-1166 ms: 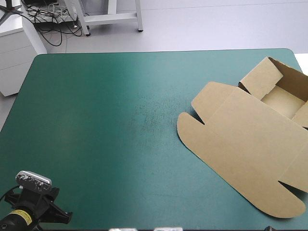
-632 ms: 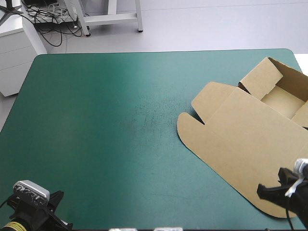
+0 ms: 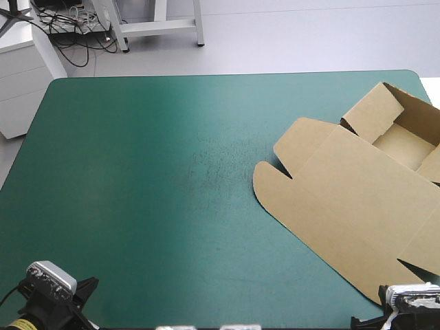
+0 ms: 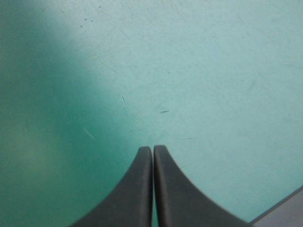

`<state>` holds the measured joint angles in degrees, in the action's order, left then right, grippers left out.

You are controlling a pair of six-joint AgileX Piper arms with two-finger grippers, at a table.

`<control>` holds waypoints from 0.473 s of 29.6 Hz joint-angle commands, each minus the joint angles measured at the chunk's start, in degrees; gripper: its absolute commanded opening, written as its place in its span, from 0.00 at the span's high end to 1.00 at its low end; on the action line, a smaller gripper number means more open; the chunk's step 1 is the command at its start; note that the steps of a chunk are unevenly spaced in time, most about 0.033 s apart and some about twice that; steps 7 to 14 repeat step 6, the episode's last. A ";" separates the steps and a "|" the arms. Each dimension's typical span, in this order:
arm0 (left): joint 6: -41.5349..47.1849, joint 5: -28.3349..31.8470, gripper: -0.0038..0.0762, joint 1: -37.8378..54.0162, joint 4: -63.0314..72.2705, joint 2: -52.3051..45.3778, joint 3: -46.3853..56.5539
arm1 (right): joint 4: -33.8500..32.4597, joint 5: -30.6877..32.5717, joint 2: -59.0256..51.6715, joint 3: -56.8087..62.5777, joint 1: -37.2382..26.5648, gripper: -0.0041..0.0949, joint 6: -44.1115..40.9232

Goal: Fold the box

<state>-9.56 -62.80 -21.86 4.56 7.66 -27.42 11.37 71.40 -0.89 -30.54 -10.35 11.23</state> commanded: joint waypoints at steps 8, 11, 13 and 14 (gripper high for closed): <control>0.60 3.20 0.96 -0.18 0.41 0.86 -1.56 | 0.76 -2.66 -1.14 -0.89 0.14 0.96 0.26; 0.60 3.20 0.96 -0.18 0.41 0.86 -1.56 | 0.76 -2.66 -1.14 -0.89 0.14 0.96 0.26; 0.60 3.20 0.96 -0.18 0.41 0.86 -1.56 | 0.76 -2.66 -1.14 -0.89 0.14 0.96 0.26; 0.60 3.20 0.96 -0.18 0.41 0.86 -1.56 | 0.76 -2.66 -1.14 -0.89 0.14 0.96 0.26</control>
